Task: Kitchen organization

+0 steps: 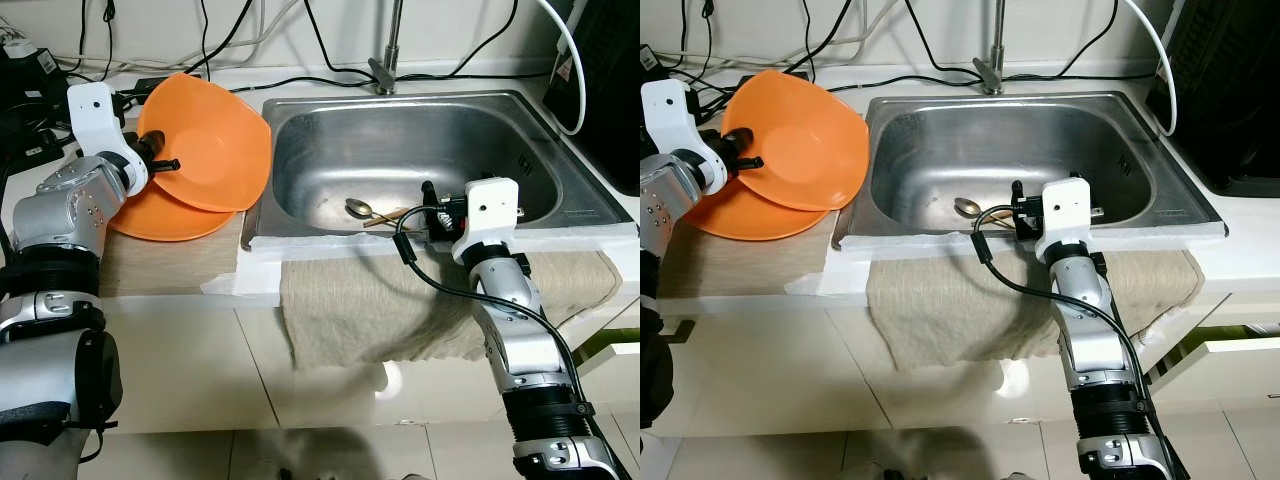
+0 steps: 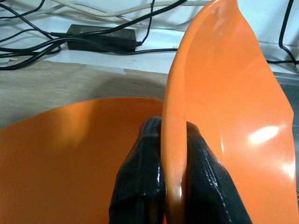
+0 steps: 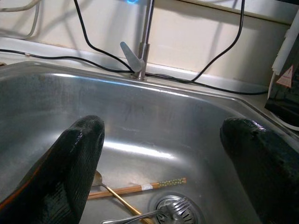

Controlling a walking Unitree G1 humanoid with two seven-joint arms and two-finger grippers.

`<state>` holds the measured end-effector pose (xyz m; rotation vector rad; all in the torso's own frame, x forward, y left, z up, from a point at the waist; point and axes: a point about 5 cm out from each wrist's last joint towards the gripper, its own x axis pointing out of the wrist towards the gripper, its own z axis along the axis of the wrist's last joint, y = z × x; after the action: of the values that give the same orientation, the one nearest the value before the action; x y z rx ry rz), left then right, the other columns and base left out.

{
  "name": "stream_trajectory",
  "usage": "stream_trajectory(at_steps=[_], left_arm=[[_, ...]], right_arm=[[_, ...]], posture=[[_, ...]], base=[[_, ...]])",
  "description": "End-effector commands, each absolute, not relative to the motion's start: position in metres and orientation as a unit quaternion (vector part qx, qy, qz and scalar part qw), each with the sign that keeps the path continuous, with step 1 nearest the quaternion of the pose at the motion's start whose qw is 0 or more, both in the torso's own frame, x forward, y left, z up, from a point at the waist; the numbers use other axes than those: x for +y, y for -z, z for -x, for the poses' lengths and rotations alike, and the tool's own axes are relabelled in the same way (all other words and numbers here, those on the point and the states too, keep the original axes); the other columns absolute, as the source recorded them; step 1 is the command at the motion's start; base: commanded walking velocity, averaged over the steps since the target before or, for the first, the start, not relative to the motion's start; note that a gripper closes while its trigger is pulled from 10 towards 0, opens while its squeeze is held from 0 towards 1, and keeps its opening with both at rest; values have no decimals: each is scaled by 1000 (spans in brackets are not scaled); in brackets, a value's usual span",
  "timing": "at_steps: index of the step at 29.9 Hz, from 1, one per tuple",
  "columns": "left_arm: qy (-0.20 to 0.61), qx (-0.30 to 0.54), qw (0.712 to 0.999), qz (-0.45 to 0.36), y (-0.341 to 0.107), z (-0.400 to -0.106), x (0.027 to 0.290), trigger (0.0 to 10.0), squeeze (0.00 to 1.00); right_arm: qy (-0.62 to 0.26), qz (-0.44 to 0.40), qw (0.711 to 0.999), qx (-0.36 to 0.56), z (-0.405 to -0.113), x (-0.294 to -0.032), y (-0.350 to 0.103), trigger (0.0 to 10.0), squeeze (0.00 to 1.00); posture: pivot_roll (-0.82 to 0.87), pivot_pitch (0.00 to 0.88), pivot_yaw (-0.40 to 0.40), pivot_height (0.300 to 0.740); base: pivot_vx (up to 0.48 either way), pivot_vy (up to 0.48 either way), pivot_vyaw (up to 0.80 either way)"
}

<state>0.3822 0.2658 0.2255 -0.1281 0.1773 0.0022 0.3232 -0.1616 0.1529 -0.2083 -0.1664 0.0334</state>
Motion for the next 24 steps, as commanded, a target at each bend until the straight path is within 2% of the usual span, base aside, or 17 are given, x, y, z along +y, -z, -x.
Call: stream_trajectory(at_steps=[1,24], left_arm=[[-11,114,992,47,-217,-381,268,0,0],[-13,115,992,47,-215,-384,266,0,0]], right_arm=[[-18,101,991,-87,-323,-163,-156,10000,0],[-18,101,991,-83,-328,-163,-155,10000,0]], posture=[[-27,0,44,740],[-32,0,44,740]], base=[[0,0,0],[0,0,0]])
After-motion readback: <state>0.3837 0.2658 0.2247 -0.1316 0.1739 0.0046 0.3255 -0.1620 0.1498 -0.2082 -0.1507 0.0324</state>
